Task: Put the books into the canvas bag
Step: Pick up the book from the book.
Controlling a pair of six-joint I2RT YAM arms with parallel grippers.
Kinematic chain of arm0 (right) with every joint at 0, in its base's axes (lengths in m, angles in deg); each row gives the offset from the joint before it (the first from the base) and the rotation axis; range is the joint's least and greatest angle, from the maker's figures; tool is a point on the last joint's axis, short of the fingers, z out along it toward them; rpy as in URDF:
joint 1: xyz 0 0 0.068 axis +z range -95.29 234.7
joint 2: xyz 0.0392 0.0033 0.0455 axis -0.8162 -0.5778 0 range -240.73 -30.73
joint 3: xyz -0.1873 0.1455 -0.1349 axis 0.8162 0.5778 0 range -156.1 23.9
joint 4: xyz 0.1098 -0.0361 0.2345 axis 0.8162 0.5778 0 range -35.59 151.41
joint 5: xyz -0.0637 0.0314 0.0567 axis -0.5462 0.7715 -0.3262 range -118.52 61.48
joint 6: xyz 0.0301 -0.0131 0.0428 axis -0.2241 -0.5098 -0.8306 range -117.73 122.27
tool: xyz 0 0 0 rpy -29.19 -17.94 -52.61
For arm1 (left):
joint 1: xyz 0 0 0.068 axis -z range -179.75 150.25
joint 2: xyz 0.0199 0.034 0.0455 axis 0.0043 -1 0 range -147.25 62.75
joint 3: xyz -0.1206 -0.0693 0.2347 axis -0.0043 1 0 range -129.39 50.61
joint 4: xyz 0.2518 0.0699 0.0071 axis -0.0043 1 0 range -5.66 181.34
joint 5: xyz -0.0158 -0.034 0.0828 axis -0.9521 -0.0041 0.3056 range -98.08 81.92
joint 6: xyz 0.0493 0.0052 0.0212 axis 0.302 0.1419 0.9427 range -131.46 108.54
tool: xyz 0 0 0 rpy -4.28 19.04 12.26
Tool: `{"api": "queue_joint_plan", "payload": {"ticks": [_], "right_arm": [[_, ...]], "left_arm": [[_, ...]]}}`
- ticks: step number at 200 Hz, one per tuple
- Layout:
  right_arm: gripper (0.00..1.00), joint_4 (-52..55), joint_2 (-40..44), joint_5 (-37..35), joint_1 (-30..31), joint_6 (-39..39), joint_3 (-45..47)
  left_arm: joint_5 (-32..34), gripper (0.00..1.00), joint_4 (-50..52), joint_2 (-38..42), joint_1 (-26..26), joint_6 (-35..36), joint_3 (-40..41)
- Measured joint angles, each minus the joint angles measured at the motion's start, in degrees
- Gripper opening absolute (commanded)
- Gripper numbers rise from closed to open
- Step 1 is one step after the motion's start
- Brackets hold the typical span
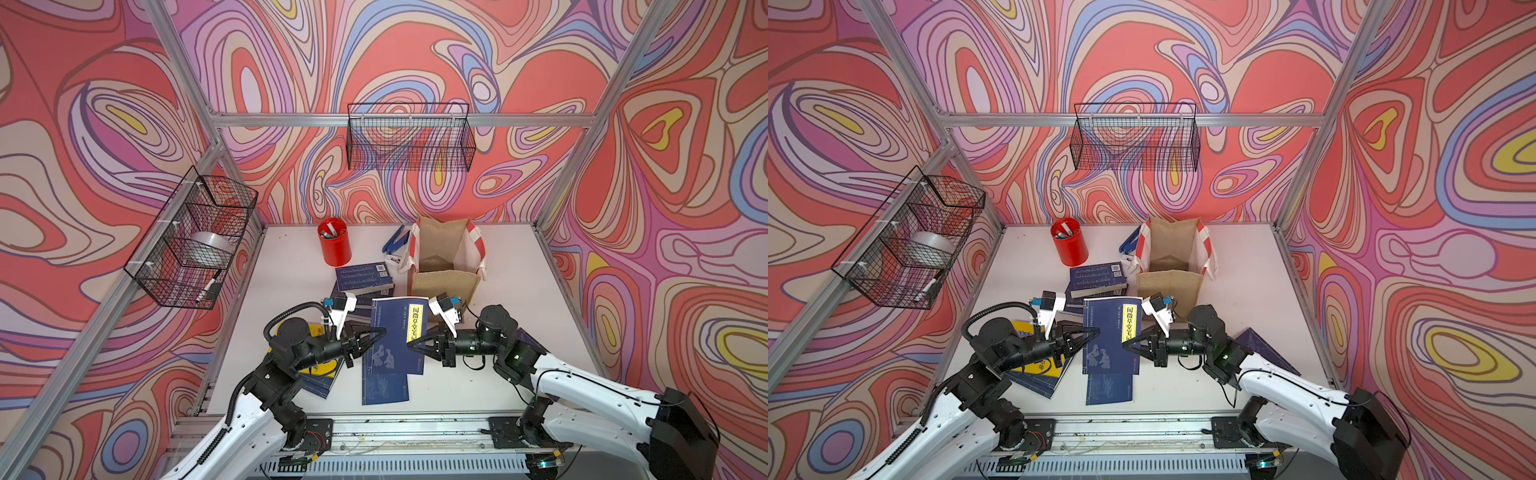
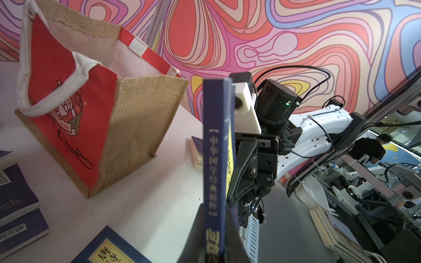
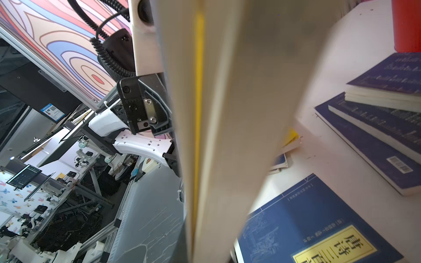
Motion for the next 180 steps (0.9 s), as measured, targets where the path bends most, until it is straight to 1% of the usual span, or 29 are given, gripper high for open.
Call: {"api": "queue_joint_plan", "payload": {"ticks": [6,11,14,17,33,49,64,73,94,109,119,143,160,168,172,180], "right_arm": [[0.0,1.1,0.0,0.9,0.1,0.8,-1.0],[0.0,2.6,0.0,1.6,0.3,1.8,-2.0],[0.0,3.4,0.0,2.0,0.4,2.2,-2.4],[0.0,4.3,-0.1,2.4,0.5,2.9,-2.9],[0.0,10.2,-0.6,4.1,0.7,6.3,-5.9],[0.0,17.2,-1.6,5.6,0.7,10.9,-9.6],[0.0,23.9,-2.7,6.1,0.7,15.1,-13.2],[0.0,28.1,-3.4,6.1,0.7,17.7,-15.7],[0.0,37.7,-5.2,5.2,0.6,24.1,-21.4],[0.0,43.6,-6.7,4.5,0.2,28.0,-25.0],[0.0,46.5,-7.3,4.2,-0.4,29.9,-26.5],[0.0,52.3,-8.1,3.9,-2.1,33.6,-28.9],[0.0,55.8,-8.6,4.0,-3.5,35.6,-30.2],[0.0,57.0,-8.9,4.0,-3.9,36.3,-30.7],[0.0,57.7,-9.2,4.0,-4.0,36.7,-31.1],[0.0,58.6,-9.6,4.0,-4.3,37.2,-31.7]], "left_arm": [[-0.5,0.79,1.7,-0.7,-0.2,1.2,-2.3],[-1.1,0.87,3.5,-1.5,-0.4,2.7,-4.5],[-1.6,0.97,4.2,-1.9,-0.5,3.1,-5.5],[-2.2,1.0,5.3,-2.5,-1.0,4.1,-7.0],[-6.3,1.0,12.3,-6.8,-3.8,9.2,-16.2],[-11.8,1.0,20.6,-13.4,-7.3,15.6,-27.1],[-15.9,1.0,31.0,-21.1,-9.4,24.1,-37.5],[-17.9,1.0,37.3,-25.6,-9.7,29.0,-43.0],[-21.2,0.99,48.5,-33.3,-9.9,37.6,-50.1],[-20.9,0.97,55.0,-36.7,-9.6,41.9,-52.6],[-19.5,0.94,58.2,-38.2,-8.8,44.0,-53.4],[-18.0,0.77,63.6,-39.4,-6.8,47.2,-53.8],[-17.4,0.65,65.8,-39.3,-6.4,48.6,-53.9],[-16.9,0.54,66.3,-39.2,-6.2,49.0,-53.9],[-16.5,0.46,66.6,-39.2,-6.1,49.1,-53.9],[-16.0,0.27,67.1,-39.1,-5.9,49.5,-53.9]]}}
